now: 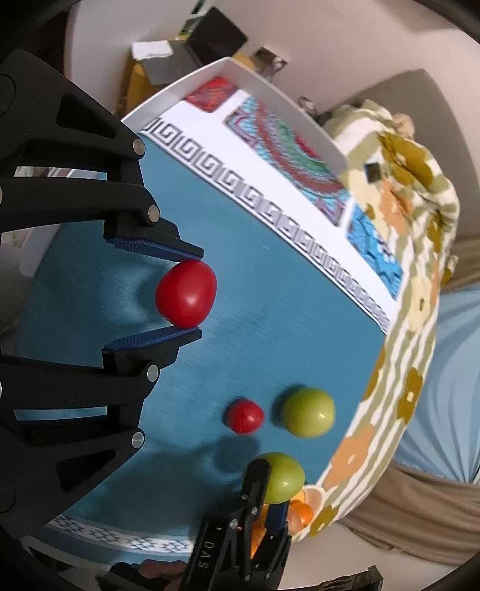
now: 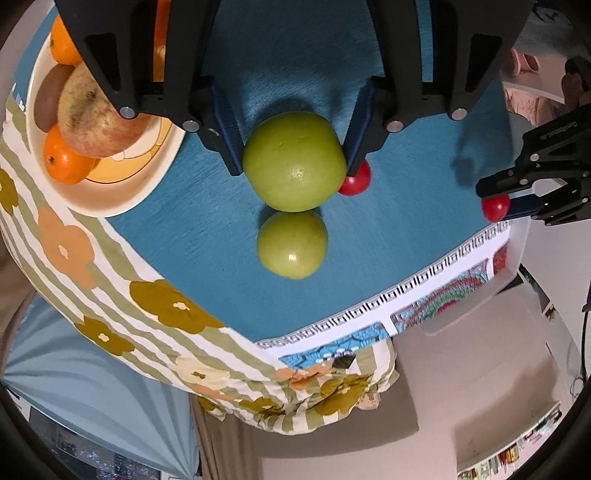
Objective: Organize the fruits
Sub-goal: 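Grasp a red tomato with the left tool while the right grasps a green apple, then release the red tomato into the bowl with the left tool while the right carries the apple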
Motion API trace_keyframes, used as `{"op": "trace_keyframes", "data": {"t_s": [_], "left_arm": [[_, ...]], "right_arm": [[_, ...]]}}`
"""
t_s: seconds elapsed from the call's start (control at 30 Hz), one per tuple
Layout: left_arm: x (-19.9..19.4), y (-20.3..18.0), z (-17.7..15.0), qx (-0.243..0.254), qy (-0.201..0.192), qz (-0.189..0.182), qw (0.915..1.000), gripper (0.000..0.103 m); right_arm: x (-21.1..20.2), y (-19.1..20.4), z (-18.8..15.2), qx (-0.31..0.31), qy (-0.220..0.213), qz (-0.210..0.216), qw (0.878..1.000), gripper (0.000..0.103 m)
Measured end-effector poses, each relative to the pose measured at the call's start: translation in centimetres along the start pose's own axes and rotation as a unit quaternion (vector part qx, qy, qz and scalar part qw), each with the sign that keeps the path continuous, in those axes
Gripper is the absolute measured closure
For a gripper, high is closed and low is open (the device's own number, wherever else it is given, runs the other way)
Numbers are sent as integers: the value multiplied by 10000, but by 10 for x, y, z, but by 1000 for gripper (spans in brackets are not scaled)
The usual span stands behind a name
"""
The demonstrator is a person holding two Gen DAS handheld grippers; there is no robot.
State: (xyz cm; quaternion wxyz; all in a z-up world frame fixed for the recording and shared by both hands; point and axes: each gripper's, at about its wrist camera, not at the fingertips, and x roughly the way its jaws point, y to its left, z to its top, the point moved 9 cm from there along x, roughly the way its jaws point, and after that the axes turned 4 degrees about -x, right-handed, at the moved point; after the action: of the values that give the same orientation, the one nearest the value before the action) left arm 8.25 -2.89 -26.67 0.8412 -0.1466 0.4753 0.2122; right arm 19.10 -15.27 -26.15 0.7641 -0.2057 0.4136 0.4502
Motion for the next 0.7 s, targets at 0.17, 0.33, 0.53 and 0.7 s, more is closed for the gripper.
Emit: {"op": "trace_keyframes", "data": {"t_s": [0.17, 0.33, 0.53, 0.7], "left_arm": [[-18, -19, 24, 284, -224, -218, 9991, 63], [-35, -43, 51, 616, -431, -531, 9958, 63], [-46, -78, 86, 1115, -654, -998, 9866, 63], [-47, -117, 114, 1533, -747, -1447, 9747, 63]], "right_arm": [[-26, -4, 7, 224, -200, -89, 9995, 53], [-55, -17, 10, 655, -399, -282, 9967, 53], [-90, -41, 8, 1163, -540, -772, 9887, 53], [-112, -65, 1, 1623, -590, -1209, 9775, 53]]}}
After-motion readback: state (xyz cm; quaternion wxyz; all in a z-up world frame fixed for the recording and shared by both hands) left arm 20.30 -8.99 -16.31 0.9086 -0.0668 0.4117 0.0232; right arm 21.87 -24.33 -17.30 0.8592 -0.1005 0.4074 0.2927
